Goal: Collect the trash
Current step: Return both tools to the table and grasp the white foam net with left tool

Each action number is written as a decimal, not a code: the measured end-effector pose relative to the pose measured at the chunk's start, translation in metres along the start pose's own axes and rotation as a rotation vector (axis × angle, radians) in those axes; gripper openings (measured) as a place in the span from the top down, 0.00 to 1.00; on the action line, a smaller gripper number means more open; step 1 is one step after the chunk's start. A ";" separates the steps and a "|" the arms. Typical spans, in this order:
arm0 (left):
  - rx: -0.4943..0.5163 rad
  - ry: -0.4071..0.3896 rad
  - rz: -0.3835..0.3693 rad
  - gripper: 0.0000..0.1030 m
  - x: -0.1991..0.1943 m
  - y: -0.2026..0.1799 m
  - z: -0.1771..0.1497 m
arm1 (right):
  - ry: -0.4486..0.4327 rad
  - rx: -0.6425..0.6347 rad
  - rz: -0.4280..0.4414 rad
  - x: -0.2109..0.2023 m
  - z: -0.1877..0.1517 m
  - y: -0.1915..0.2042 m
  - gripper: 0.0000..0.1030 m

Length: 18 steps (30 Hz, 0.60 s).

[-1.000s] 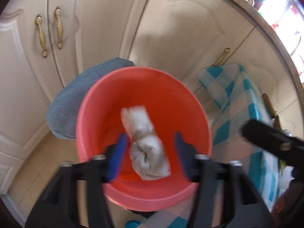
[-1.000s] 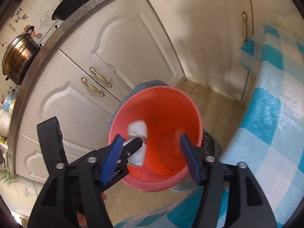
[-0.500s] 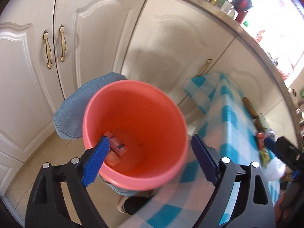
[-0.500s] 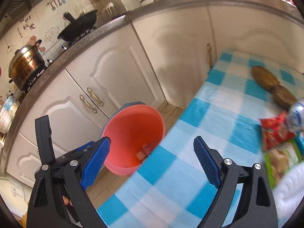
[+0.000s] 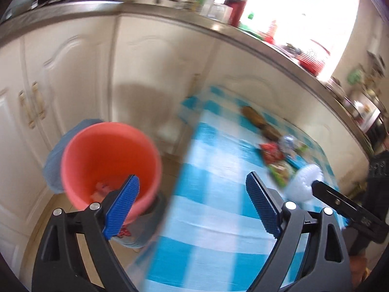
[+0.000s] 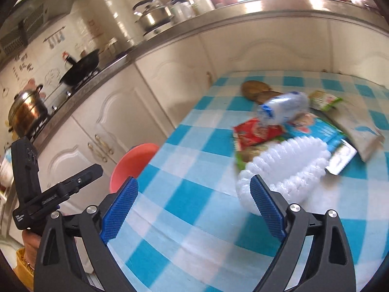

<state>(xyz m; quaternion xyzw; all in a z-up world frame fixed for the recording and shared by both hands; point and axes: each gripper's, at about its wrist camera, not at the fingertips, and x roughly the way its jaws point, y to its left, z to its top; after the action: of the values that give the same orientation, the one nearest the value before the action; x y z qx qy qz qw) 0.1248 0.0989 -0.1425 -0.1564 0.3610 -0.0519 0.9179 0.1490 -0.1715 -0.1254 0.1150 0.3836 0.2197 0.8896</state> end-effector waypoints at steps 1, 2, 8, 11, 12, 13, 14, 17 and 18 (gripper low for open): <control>0.029 0.007 -0.016 0.13 0.000 -0.012 0.000 | -0.009 0.015 -0.005 -0.007 -0.001 -0.008 0.10; 0.054 0.012 -0.023 0.13 0.000 -0.021 -0.001 | -0.024 0.036 -0.014 -0.015 -0.003 -0.019 0.10; 0.213 0.032 -0.085 0.13 0.003 -0.080 -0.007 | -0.074 0.155 -0.077 -0.052 -0.010 -0.077 0.10; 0.293 0.045 -0.103 0.13 0.009 -0.108 -0.012 | -0.079 0.215 -0.110 -0.064 -0.013 -0.106 0.10; 0.324 0.051 -0.110 0.13 0.012 -0.118 -0.015 | -0.078 0.231 -0.119 -0.067 -0.014 -0.116 0.10; 0.347 0.058 -0.111 0.13 0.015 -0.127 -0.017 | -0.078 0.241 -0.125 -0.070 -0.014 -0.125 0.10; 0.368 0.065 -0.110 0.13 0.019 -0.135 -0.018 | -0.079 0.249 -0.134 -0.073 -0.014 -0.133 0.10; 0.398 0.096 -0.124 0.13 0.034 -0.155 -0.023 | -0.079 0.277 -0.152 -0.080 -0.016 -0.153 0.10; 0.399 0.108 -0.141 0.13 0.039 -0.161 -0.024 | -0.077 0.286 -0.152 -0.082 -0.016 -0.160 0.10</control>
<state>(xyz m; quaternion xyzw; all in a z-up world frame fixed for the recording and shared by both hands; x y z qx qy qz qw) 0.1400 -0.0673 -0.1319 0.0066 0.3805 -0.1947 0.9040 0.1357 -0.3503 -0.1448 0.2195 0.3843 0.0903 0.8922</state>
